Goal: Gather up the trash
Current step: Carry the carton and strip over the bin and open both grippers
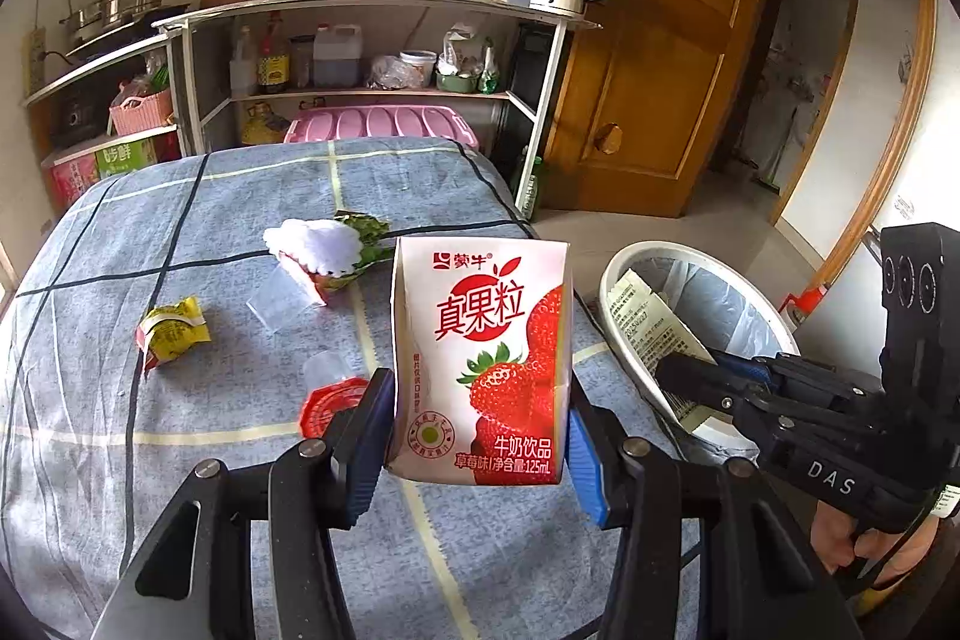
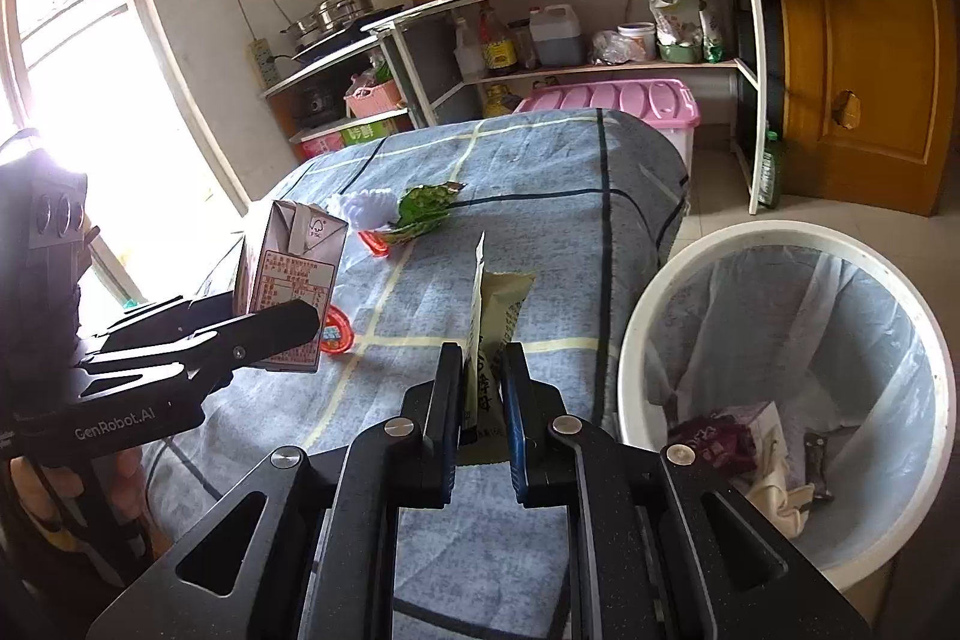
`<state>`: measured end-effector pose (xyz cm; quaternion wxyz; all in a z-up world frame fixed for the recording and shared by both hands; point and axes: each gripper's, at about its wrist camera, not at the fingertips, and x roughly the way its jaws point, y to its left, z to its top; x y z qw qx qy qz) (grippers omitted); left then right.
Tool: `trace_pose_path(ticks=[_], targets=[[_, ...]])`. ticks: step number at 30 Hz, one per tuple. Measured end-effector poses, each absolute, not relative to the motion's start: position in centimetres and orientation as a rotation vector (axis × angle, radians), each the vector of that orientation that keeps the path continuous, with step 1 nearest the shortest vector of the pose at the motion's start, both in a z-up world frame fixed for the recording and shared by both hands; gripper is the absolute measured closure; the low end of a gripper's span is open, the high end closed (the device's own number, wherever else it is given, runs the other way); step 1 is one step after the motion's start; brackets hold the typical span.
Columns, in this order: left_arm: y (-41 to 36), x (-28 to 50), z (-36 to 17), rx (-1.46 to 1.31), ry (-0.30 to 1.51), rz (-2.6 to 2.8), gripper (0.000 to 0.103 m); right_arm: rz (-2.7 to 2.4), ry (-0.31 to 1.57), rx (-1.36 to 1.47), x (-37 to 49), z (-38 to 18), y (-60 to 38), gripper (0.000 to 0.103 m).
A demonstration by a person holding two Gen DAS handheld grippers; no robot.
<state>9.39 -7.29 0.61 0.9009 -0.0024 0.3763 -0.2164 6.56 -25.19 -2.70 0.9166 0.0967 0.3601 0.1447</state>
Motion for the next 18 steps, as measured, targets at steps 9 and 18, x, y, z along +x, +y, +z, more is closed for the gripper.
trace_pose_path(ticks=[9, 18], targets=[[-12.4, 9.7, 1.0, 0.052, 0.769, -0.521, 0.051, 0.197, 0.717, 0.244, 5.3, -2.4, -29.8, 0.089], [-18.5, 10.4, 0.1, 0.083, 0.797, -0.611, 0.051, 0.035, 0.731, 0.257, 4.4, -3.0, -34.9, 0.089]])
